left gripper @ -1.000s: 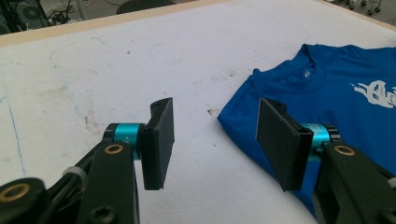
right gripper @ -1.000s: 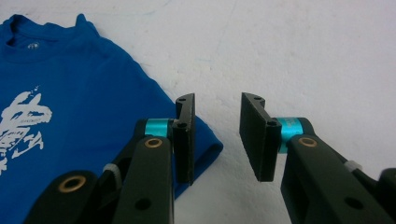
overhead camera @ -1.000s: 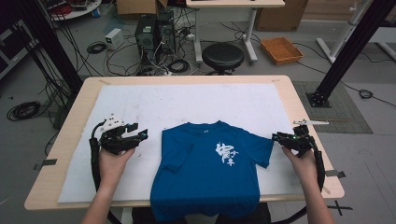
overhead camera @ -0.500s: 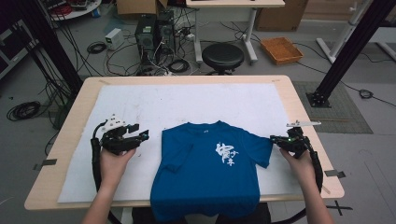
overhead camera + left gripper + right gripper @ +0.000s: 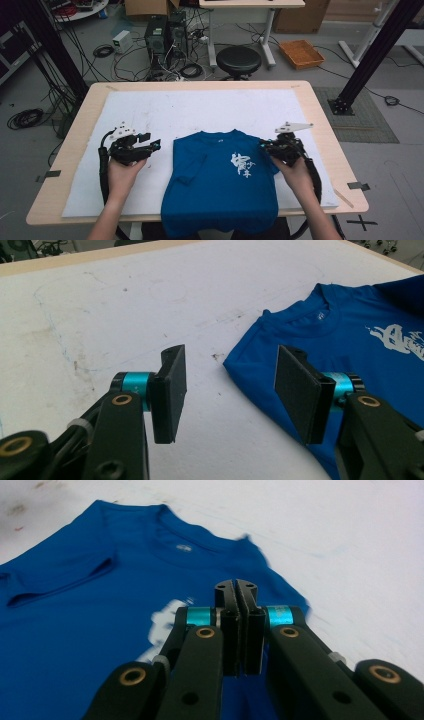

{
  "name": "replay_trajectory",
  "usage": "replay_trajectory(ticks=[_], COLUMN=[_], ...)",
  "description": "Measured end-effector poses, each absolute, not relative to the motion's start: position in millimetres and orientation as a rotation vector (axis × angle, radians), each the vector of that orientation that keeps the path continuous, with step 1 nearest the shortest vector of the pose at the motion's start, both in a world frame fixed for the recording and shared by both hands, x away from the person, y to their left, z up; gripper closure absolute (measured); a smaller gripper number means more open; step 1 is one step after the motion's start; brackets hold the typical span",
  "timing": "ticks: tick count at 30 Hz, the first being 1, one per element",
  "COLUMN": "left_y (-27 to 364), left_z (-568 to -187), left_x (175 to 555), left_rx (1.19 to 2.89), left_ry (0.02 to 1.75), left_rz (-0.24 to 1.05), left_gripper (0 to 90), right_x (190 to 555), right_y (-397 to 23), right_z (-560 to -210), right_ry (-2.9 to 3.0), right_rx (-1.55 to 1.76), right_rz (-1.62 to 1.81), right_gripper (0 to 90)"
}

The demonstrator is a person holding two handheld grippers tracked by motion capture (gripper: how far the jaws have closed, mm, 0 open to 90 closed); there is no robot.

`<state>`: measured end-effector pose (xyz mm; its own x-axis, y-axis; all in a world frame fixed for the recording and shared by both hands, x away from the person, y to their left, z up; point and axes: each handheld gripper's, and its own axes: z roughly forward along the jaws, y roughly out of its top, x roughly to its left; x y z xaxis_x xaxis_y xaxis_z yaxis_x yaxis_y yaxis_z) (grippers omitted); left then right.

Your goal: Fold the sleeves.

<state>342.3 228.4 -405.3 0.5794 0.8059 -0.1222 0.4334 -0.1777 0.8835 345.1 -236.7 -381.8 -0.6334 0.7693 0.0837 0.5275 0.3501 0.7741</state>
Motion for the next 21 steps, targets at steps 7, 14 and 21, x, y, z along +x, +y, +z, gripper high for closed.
replay_trajectory(ticks=[7,14,21], left_y=[223,219,219], left_z=[-409,-413,-413], left_x=[343,346,346], left_rx=[1.830,1.861,1.859], left_ry=[1.014,1.007,1.010], left_rz=[0.436,0.418,0.414], left_gripper=[46.8,46.8,46.8], right_x=[352,350,337], right_y=[-190,-177,-225], right_z=[-390,-394,-393], right_ry=[2.379,2.401,2.335], right_rx=[1.105,1.016,1.102], right_rz=[1.066,1.106,1.226], right_gripper=[89.2,76.8,71.5])
